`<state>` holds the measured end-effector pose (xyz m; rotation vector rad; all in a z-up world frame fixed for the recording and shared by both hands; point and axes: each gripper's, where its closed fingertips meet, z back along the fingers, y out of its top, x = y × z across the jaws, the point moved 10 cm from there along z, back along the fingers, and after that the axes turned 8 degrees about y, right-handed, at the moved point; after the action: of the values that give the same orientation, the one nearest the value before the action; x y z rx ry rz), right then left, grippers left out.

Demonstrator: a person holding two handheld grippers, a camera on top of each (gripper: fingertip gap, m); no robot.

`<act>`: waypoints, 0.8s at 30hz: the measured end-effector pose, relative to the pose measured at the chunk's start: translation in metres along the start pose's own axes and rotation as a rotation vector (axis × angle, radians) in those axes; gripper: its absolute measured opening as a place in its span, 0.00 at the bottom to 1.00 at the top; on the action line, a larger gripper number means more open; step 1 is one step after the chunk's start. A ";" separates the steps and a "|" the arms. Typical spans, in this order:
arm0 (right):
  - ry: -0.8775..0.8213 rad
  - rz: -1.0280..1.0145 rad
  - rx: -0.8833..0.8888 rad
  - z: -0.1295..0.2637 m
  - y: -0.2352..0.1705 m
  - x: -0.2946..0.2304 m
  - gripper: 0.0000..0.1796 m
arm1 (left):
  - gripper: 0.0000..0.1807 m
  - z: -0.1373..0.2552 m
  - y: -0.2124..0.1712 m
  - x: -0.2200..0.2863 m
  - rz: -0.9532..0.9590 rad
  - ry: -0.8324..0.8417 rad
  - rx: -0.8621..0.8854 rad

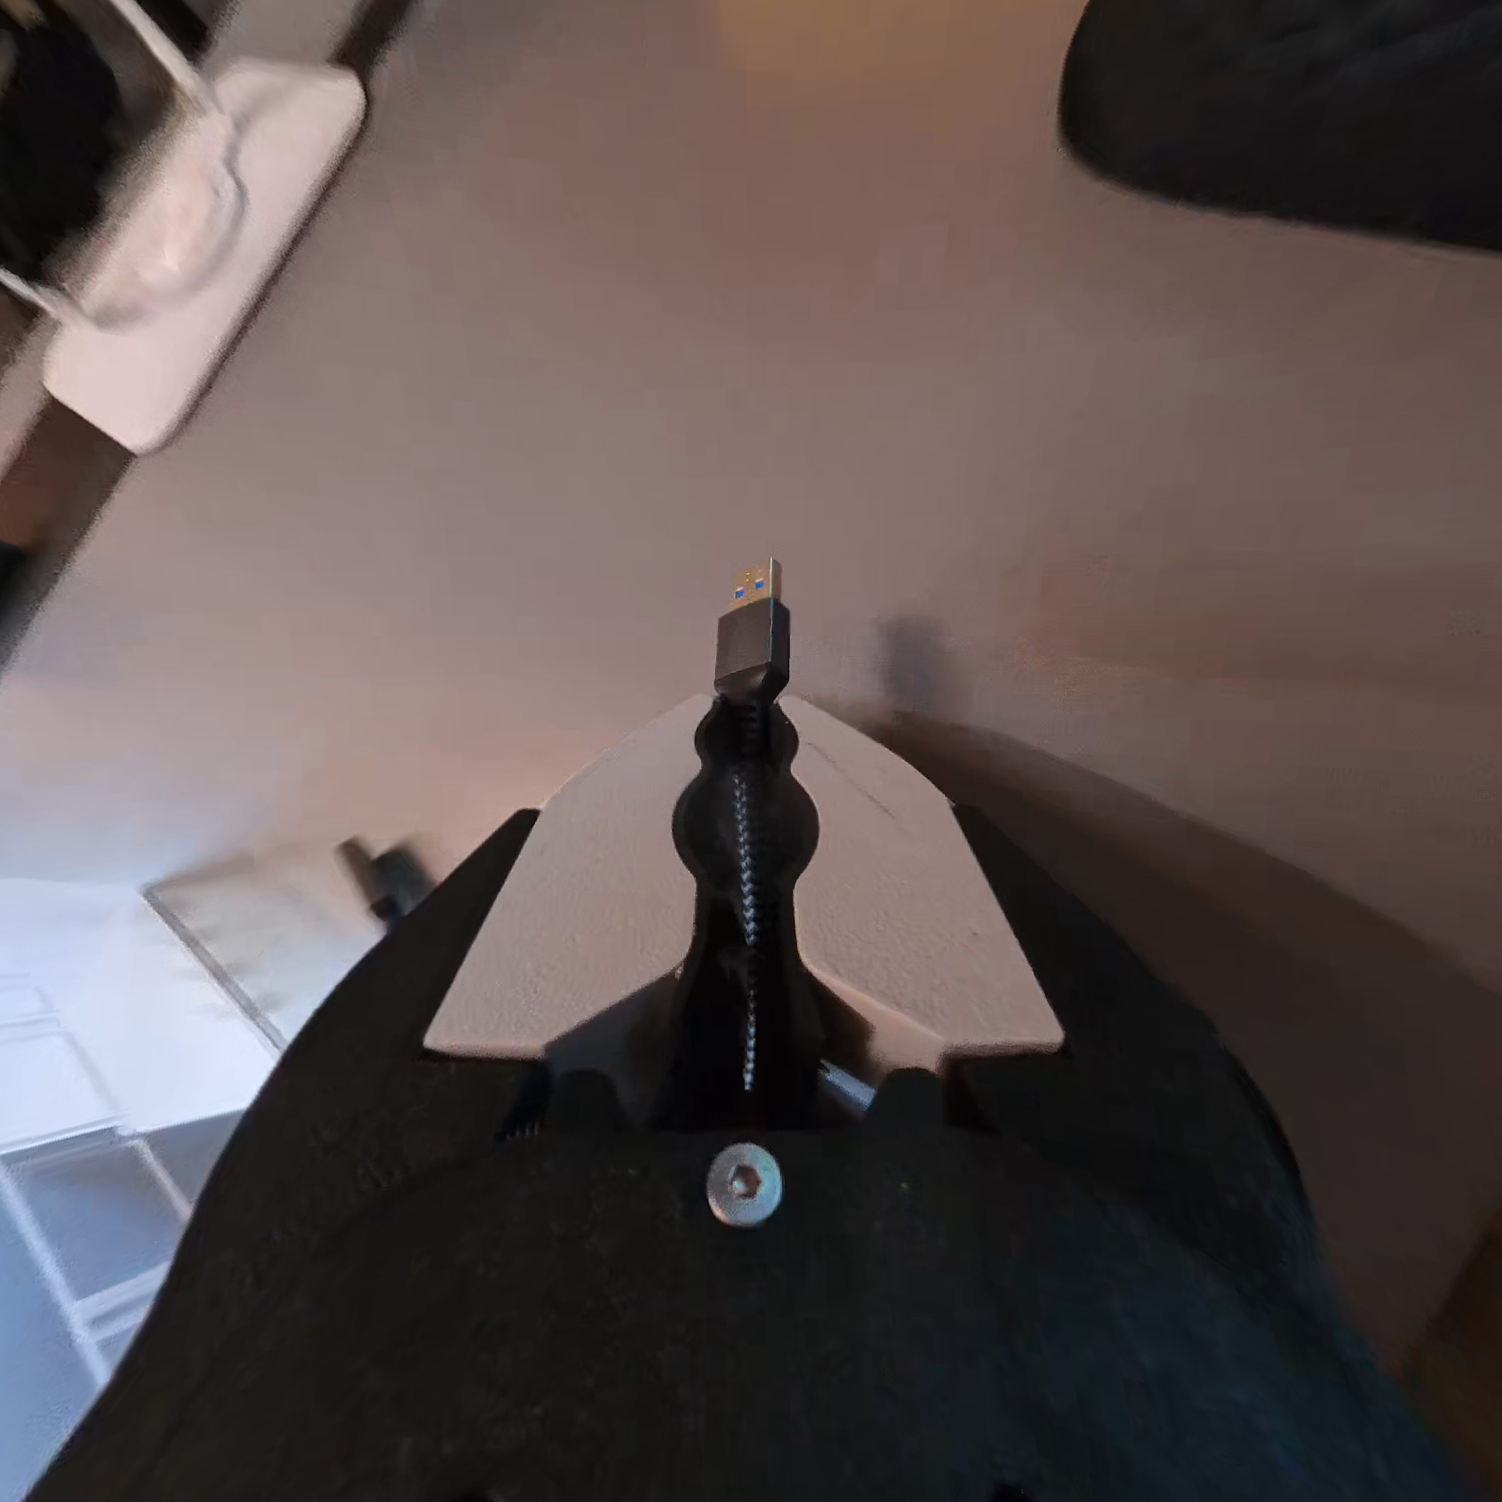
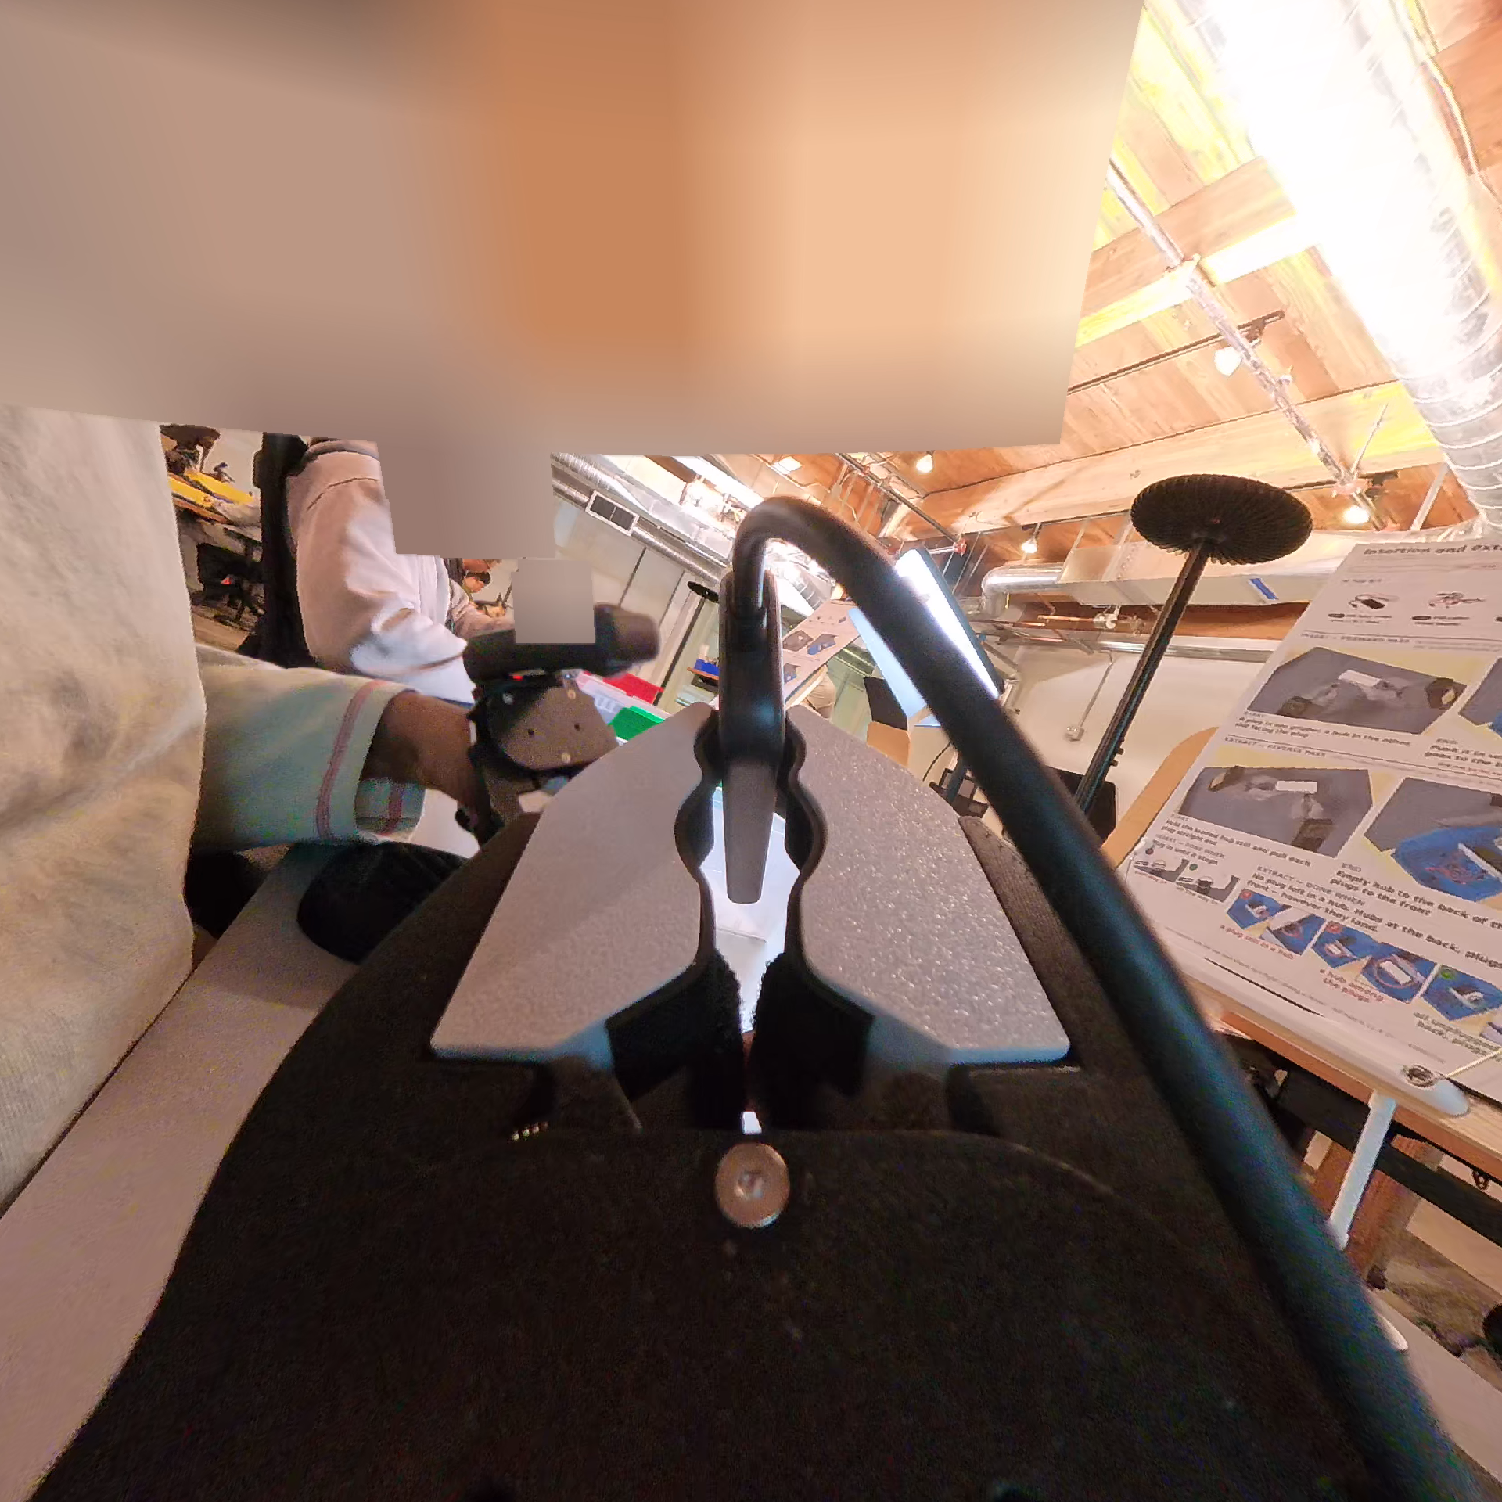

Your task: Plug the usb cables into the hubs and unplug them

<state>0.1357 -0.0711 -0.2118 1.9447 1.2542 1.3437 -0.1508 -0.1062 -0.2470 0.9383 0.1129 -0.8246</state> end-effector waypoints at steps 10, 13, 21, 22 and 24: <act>0.005 0.028 -0.030 -0.005 0.001 -0.002 0.06 | 0.05 0.058 0.024 -0.011 -0.011 -0.081 0.534; 0.010 0.077 -0.069 -0.009 0.005 -0.005 0.07 | 0.05 0.073 0.026 -0.012 -0.020 -0.059 0.782; 0.073 0.310 -0.279 -0.037 0.029 -0.020 0.07 | 0.05 0.084 0.023 -0.012 0.053 -0.194 1.052; 0.081 0.327 -0.286 -0.039 0.031 -0.021 0.07 | 0.05 0.084 0.023 -0.013 0.068 -0.210 1.058; 0.091 0.348 -0.286 -0.043 0.034 -0.024 0.07 | 0.05 0.084 0.023 -0.014 0.085 -0.227 1.038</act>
<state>0.1088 -0.1138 -0.1793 1.9705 0.7276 1.6934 -0.1663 -0.1540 -0.1747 1.7864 -0.6060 -0.9013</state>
